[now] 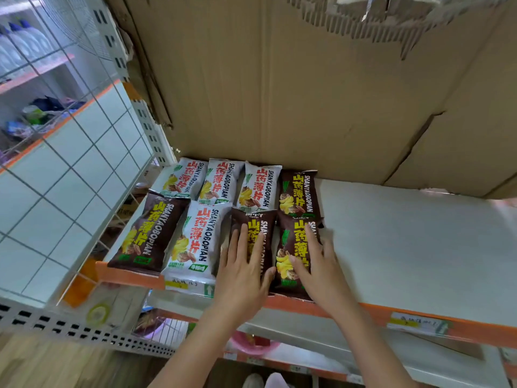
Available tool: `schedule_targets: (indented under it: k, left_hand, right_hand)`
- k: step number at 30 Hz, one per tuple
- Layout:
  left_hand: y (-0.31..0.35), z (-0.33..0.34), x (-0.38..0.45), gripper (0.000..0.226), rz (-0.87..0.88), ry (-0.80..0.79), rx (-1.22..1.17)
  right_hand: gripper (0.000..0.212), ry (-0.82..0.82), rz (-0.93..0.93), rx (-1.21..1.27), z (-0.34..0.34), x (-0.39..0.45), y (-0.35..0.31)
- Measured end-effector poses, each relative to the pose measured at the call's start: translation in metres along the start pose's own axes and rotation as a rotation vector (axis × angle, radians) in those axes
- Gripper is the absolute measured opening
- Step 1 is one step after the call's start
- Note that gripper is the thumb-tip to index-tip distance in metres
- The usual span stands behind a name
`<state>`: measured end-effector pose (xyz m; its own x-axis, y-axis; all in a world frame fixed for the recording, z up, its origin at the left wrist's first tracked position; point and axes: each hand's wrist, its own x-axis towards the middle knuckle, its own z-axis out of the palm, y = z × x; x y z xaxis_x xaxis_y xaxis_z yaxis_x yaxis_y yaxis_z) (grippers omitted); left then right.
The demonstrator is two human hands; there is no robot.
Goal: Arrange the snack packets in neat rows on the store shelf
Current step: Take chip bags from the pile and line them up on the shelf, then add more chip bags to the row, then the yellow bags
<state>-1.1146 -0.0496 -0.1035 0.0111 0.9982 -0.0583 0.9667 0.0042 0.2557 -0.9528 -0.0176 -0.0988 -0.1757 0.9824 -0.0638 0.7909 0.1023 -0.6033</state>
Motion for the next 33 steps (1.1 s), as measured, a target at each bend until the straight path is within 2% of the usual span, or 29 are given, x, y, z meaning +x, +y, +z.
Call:
schedule_targets:
  k: [4, 10, 15, 20, 23, 26, 33]
  left_hand:
    - [-0.003, 0.003, 0.0, 0.075, -0.01, -0.012, 0.021]
    - [-0.008, 0.006, 0.005, 0.076, 0.009, -0.028, -0.029]
    - [-0.011, 0.008, 0.005, 0.074, 0.036, 0.027, -0.041]
    - [-0.011, 0.003, 0.002, 0.072, 0.061, 0.047, -0.121]
    - [-0.012, -0.002, -0.003, 0.059, 0.086, 0.13, -0.23]
    - [-0.008, -0.001, -0.011, 0.036, 0.192, 0.251, -0.184]
    - [0.036, 0.005, -0.025, 0.02, 0.401, 0.285, -0.129]
  right_hand:
    - [0.068, -0.049, -0.004, -0.264, 0.005, -0.002, -0.001]
    - [0.07, -0.073, 0.043, -0.36, 0.005, 0.007, -0.001]
    - [0.069, -0.042, 0.053, -0.336, 0.007, 0.004, -0.003]
    - [0.069, 0.003, 0.067, -0.193, 0.005, -0.005, -0.005]
    - [0.06, 0.046, 0.091, -0.091, -0.003, -0.019, -0.005]
    - [0.048, 0.063, 0.102, -0.119, -0.01, -0.039, -0.001]
    - [0.028, 0.29, 0.127, -0.201, -0.022, -0.091, 0.028]
